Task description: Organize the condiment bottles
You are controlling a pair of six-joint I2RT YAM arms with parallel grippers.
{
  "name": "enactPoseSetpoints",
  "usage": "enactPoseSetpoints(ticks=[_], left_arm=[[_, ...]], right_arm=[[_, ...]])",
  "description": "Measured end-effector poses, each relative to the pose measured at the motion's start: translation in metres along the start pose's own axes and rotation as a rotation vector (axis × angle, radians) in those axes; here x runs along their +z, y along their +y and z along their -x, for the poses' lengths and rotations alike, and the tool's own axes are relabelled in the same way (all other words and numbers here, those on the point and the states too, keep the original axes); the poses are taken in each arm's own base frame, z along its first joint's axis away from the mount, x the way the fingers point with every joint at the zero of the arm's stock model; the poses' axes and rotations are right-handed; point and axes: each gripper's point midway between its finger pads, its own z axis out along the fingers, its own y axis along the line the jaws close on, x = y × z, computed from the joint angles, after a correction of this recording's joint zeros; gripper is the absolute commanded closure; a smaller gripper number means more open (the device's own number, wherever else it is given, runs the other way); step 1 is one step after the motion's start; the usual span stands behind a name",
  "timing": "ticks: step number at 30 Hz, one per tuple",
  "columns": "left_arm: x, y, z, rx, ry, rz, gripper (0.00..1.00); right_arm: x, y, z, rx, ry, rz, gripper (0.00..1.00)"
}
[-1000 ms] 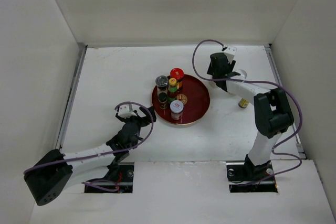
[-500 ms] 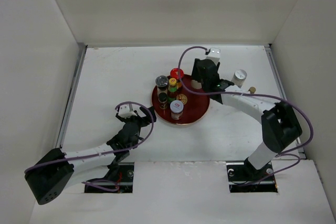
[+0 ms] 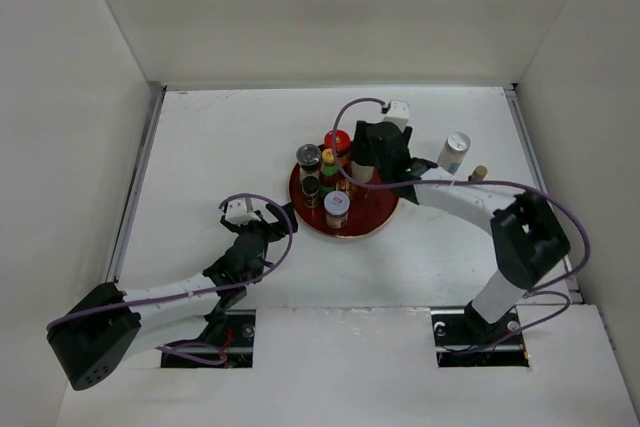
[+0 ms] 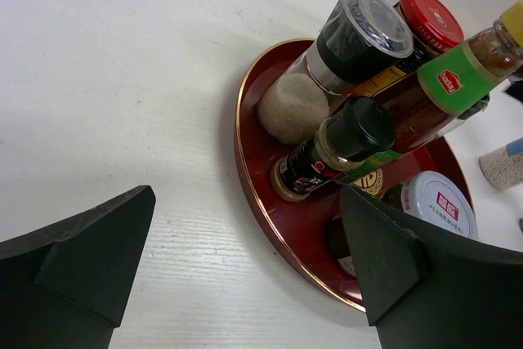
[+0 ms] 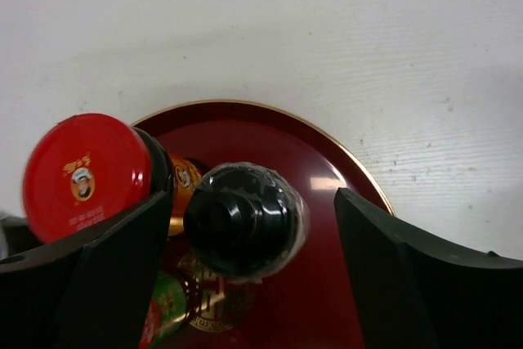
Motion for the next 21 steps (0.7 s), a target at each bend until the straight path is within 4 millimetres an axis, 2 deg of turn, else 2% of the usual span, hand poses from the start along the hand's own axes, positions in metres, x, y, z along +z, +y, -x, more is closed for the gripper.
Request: enactPoseSetpoints(ticks=[3,5,8,11,13,16,21], left_arm=[[0.000,0.000,0.000,0.001,0.001,0.000,0.00],[0.000,0.000,-0.001,0.001,0.002,0.001,0.00],[0.000,0.000,-0.001,0.001,0.003,0.000,0.00],[0.000,0.001,-0.002,0.004,0.006,0.002,0.00],[0.001,0.001,-0.002,0.006,0.008,0.002,0.00],[0.001,0.001,-0.003,0.007,0.009,0.003,0.00],[0.001,0.003,-0.006,0.016,0.018,0.008,0.00]], right_arm=[[-0.027,-0.016,0.025,0.041,-0.055,0.005,0.08],[-0.044,-0.039,0.051,0.089,-0.115,-0.014,0.05],[-0.061,-0.092,0.086,0.163,-0.212,-0.104,0.00],[-0.070,-0.151,0.109,0.203,-0.280,-0.244,0.00],[-0.071,-0.179,0.113,0.203,-0.289,-0.321,0.00],[-0.065,-0.206,0.104,0.171,-0.249,-0.397,0.00],[-0.039,-0.225,0.070,0.110,-0.110,-0.435,0.00]])
